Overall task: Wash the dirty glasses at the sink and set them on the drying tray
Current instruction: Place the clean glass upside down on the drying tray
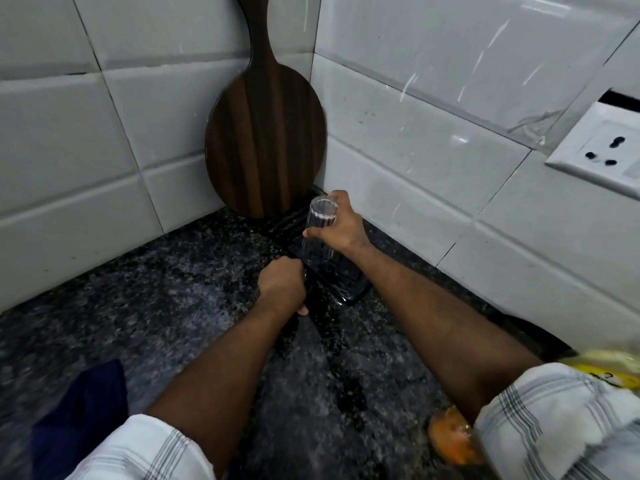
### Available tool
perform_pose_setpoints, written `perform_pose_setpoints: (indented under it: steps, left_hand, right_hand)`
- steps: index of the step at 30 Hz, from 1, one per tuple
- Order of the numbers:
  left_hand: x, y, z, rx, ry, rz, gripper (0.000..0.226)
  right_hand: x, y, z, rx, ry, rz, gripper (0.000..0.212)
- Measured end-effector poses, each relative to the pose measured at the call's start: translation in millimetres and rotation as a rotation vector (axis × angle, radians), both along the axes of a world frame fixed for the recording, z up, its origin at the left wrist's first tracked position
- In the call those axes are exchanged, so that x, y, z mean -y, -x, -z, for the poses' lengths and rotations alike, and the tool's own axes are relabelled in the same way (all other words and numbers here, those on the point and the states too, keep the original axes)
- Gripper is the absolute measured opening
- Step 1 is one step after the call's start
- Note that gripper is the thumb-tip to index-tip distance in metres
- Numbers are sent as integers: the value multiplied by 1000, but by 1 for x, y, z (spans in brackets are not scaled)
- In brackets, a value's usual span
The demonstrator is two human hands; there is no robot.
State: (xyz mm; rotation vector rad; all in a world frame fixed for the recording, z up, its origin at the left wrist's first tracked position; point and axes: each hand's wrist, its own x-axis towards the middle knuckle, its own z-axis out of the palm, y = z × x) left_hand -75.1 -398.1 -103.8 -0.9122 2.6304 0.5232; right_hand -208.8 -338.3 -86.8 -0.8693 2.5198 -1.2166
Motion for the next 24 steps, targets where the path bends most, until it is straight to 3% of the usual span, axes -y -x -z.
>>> perform_pose_setpoints:
  steps: [7,9,12,15,17,20,24]
  left_hand:
    - [-22,0,-7,34,14,-3,43]
    - [-44,-2,-15,-19,14,2,40]
    - [-82,-1,-30,-134,-74,91,41]
    - [-123,4,-49,-68,-424,253,47]
    - [-153,4,-65,91,-565,344,55]
    - [-194,-1,-84,235,-592,420,51]
    - [-233,-14,-95,340,-453,506,42]
  right_hand:
    - [-18,2,-13,127,-141,-107,110]
    - [-34,-2,-26,129,-177,-111,97]
    - [-75,-4,-50,73,-291,-102,54]
    - [-133,-10,-67,106,-318,-105,24]
    - [-179,-14,-70,129,-325,-85,18]
    - [-240,-23,-70,182,-312,-53,18]
    - [-304,-45,-63,227,-292,31,22]
